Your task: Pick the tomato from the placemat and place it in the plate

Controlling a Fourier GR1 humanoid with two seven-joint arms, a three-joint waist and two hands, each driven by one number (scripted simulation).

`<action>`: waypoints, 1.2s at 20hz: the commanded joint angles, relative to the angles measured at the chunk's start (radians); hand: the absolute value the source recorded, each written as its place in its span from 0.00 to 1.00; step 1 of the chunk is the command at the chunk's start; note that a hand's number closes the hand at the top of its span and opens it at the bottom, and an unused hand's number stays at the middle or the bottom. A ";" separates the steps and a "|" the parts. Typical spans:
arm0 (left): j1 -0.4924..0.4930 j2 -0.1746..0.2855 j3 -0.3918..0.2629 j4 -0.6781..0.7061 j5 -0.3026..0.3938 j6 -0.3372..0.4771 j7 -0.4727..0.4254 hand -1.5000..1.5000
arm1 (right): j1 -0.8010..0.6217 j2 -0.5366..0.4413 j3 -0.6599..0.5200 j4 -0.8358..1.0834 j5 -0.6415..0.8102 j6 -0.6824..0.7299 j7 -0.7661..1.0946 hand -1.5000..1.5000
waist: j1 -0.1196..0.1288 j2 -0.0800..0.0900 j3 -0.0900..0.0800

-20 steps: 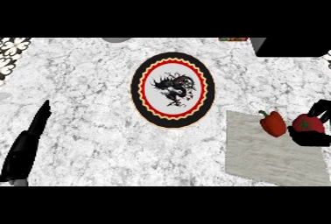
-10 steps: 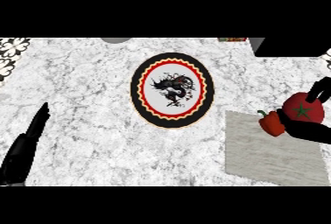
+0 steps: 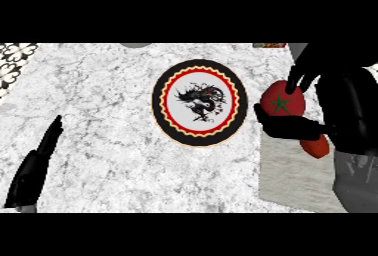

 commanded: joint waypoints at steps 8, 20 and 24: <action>-0.015 -0.014 -0.006 -0.018 -0.005 -0.028 0.029 0.50 | -0.339 0.318 0.008 0.516 0.041 -0.016 0.011 1.00 | 0.009 0.004 0.001; -0.022 -0.035 -0.013 0.007 -0.045 -0.013 -0.015 0.50 | -0.483 0.456 -0.025 1.105 -0.039 -0.201 -0.214 1.00 | 0.026 0.010 0.001; -0.036 -0.040 -0.010 0.014 -0.039 -0.018 -0.008 0.50 | -0.480 0.457 -0.055 1.171 -0.148 -0.374 -0.167 0.00 | 0.031 0.012 0.001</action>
